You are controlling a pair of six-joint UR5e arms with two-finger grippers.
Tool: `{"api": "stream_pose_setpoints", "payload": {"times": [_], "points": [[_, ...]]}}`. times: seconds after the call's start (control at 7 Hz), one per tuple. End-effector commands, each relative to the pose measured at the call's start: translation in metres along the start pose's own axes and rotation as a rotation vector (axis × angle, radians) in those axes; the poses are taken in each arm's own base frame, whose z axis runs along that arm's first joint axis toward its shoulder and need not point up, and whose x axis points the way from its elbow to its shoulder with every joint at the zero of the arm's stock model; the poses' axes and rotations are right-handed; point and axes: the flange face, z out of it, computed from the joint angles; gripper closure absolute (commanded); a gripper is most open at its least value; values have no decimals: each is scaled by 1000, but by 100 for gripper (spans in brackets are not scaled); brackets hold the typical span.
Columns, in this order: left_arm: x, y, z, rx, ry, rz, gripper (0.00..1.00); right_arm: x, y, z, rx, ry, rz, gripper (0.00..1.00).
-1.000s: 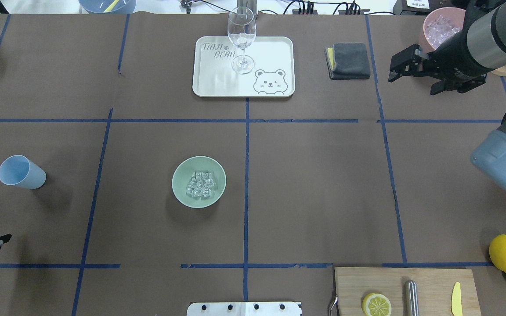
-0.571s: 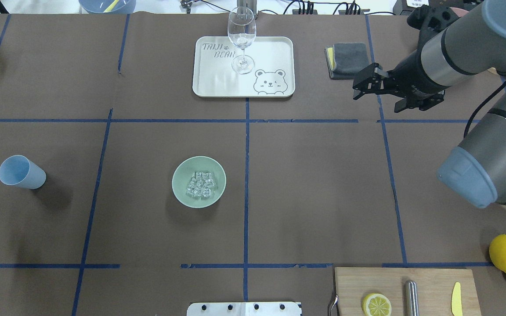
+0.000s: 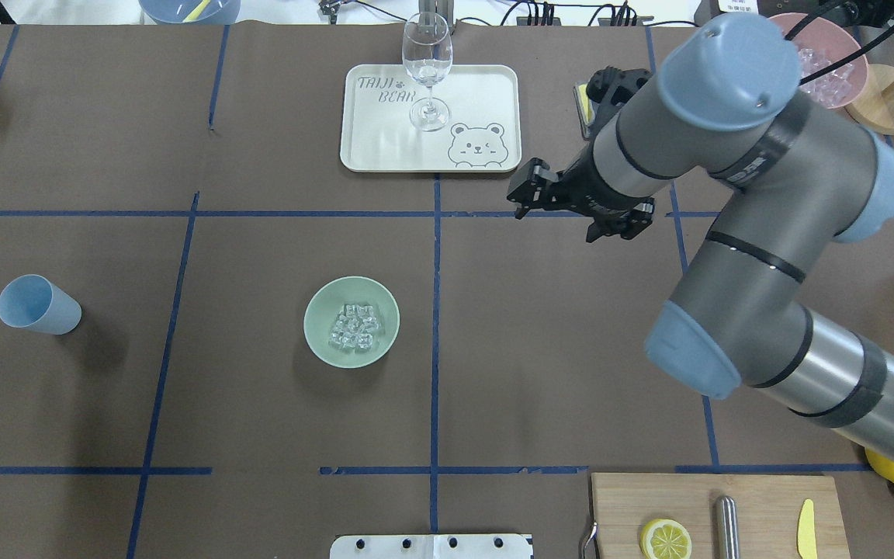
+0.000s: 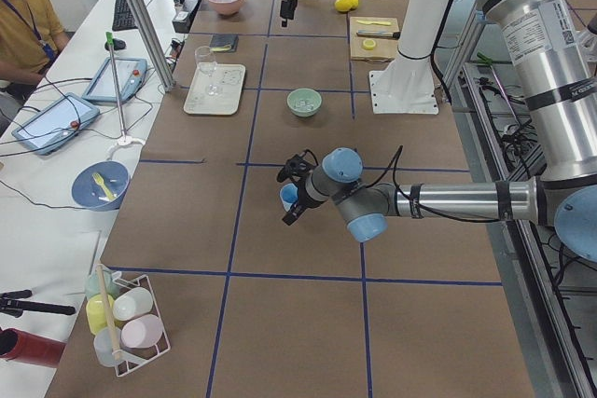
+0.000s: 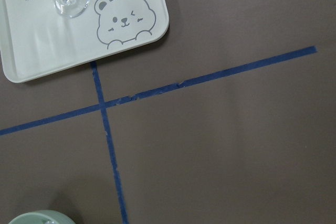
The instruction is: Pour ice into bowl
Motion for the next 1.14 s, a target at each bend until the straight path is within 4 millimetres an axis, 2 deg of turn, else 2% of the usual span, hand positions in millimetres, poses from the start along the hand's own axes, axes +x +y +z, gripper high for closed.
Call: {"api": "stream_pose_setpoints", "payload": {"times": [0.0, 0.14, 0.29, 0.43, 0.71, 1.0], "points": [[-32, -56, -23, -2, 16, -120, 0, -48, 40, 73, -5, -31, 21, 0], [-39, -67, -24, -3, 2, -141, 0, -77, 53, 113, -2, -25, 25, 0], [-44, -93, -26, -15, -4, -175, 0, -96, 78, 140, -12, -1, 1, 0], [-56, -125, -42, 16, -33, -214, 0, -122, 96, 142, -27, -14, -14, 0], [-62, -125, -35, 7, -46, -228, 0, -121, 124, 157, -55, 0, -44, 0], [-60, -125, -39, 16, -53, -224, 0, -119, 122, 175, -34, 32, -46, 0]]}}
